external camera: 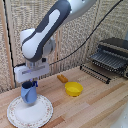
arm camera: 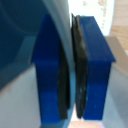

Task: Carefully approach the cobalt cup with your gripper. Make sure to hold the cobalt cup delicately with your gripper. Carefully elevate the cobalt cup, moving it off the surface. Position the cobalt cup to hover above the alabaster dining ware. Gently lower the cobalt cup onto the alabaster dining ware. Gradually release your hold on the cobalt cup.

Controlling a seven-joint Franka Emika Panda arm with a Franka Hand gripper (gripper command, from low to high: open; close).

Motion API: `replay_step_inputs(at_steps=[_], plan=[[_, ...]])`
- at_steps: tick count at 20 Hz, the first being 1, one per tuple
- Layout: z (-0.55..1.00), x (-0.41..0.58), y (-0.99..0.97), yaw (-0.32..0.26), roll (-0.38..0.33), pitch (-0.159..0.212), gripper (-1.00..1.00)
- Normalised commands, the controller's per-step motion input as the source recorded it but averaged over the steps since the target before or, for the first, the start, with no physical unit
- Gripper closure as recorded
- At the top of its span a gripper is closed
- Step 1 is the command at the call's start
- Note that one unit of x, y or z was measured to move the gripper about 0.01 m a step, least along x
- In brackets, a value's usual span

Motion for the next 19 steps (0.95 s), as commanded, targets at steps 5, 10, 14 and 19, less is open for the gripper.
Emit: replay_step_inputs(at_steps=[5,10,14,19], plan=[[-0.19,-0.003,0.20,0.025,-0.037,0.000,1.00],[0.04,-0.002,0.04,0.015,-0.005,0.002,-1.00],[0.41,0.067,-0.03,0.000,0.004,0.091,-1.00],[0.79,0.146,-0.14,-0.003,0.023,0.094,-1.00]])
